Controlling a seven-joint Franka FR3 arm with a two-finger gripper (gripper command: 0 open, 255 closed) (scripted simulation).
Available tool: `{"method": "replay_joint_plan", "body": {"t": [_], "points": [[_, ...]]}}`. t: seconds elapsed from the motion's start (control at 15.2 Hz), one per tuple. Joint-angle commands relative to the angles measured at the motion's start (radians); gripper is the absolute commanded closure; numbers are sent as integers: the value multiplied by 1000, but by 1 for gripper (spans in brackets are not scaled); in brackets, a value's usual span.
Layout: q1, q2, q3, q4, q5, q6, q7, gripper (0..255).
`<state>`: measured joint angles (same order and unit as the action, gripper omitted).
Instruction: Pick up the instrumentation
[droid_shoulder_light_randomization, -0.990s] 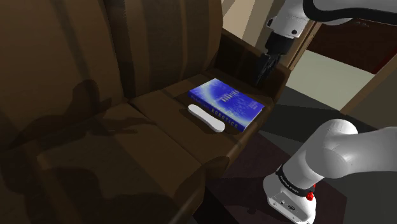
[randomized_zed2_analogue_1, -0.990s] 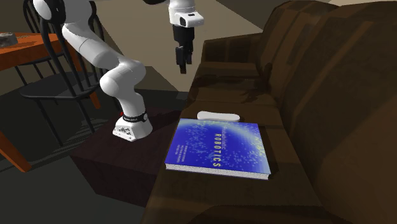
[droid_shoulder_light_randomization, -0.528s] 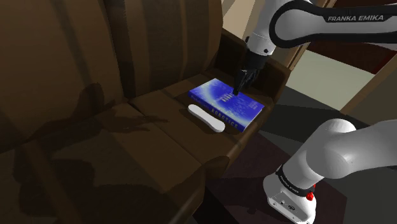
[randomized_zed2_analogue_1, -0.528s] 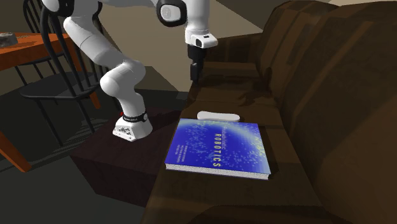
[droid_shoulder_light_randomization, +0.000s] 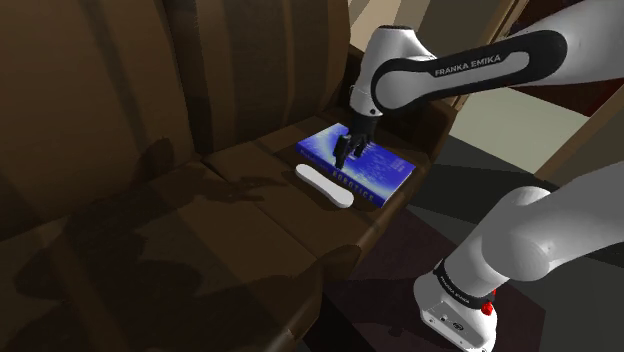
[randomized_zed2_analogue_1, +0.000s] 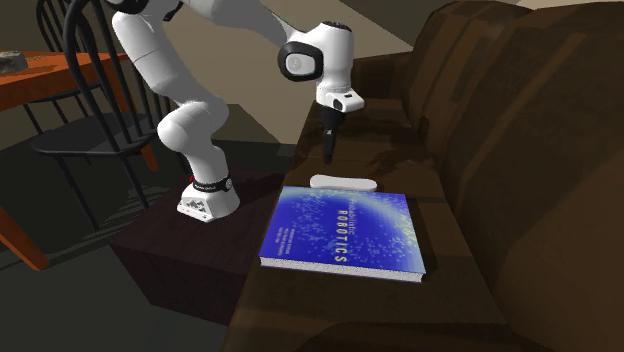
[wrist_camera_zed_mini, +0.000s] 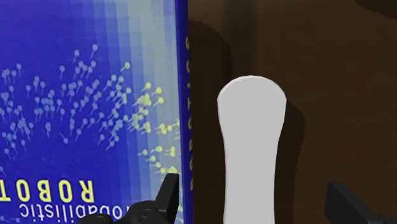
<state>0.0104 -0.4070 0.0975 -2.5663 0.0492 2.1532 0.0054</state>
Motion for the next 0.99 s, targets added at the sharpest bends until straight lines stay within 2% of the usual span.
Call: {"method": "replay_joint_plan", "body": {"t": [0.0, 0.26, 0.79, 0.92], "points": [[3, 86, 22, 11, -10, 75, 26, 0], [-1, 250, 52, 49, -53, 197, 76, 0], [-4, 351, 57, 23, -81, 321, 100, 0], [-4, 351, 56, 23, -80, 321, 100, 0]]}}
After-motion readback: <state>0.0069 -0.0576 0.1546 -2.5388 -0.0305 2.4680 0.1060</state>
